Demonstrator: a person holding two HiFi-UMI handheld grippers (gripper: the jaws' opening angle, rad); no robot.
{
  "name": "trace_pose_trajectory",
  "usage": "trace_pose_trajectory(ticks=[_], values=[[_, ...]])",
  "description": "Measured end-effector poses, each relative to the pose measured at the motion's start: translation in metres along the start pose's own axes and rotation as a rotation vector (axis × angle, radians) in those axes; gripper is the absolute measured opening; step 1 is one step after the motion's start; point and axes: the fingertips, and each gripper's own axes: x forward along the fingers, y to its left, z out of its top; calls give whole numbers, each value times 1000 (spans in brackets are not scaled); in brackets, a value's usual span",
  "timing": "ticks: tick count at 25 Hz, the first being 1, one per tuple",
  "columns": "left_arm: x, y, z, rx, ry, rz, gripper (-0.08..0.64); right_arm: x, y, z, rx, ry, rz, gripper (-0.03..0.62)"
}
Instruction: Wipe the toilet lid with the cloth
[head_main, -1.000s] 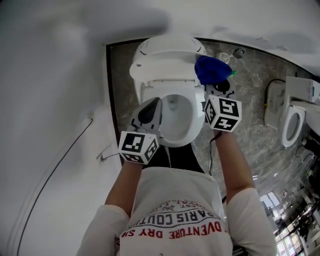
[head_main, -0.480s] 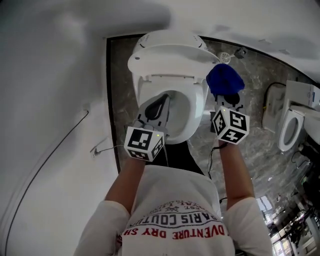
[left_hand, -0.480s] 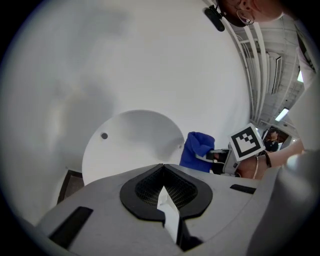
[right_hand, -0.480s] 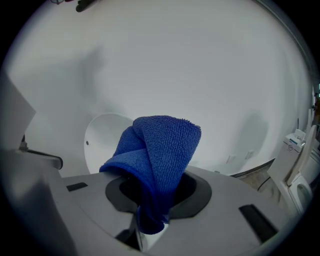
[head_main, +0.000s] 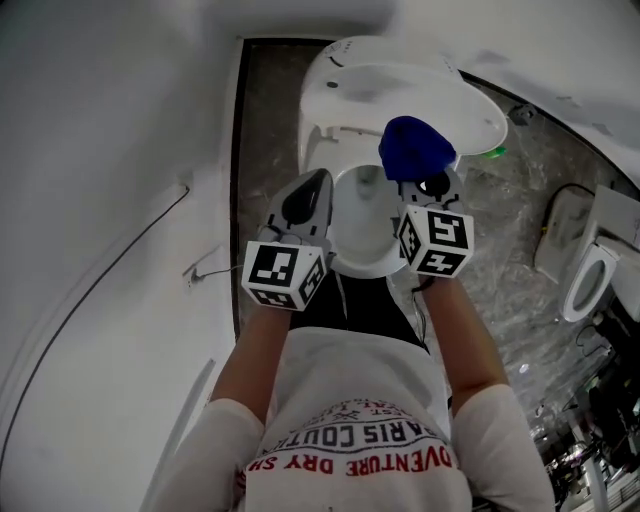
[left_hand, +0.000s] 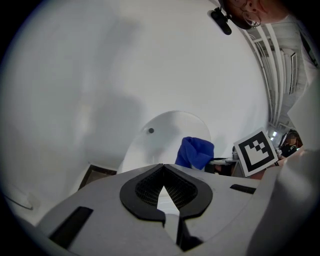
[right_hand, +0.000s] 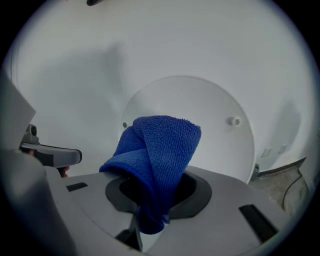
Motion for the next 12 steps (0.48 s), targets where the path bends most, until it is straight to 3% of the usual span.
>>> trace_pose_trajectory(ticks=[5, 12], values=[[-11, 42, -20, -24, 7, 56, 6, 47, 60, -6, -19, -6, 103, 87], [-17, 80, -53, -44, 46, 89, 6, 100, 117, -13, -4, -24, 164, 87]])
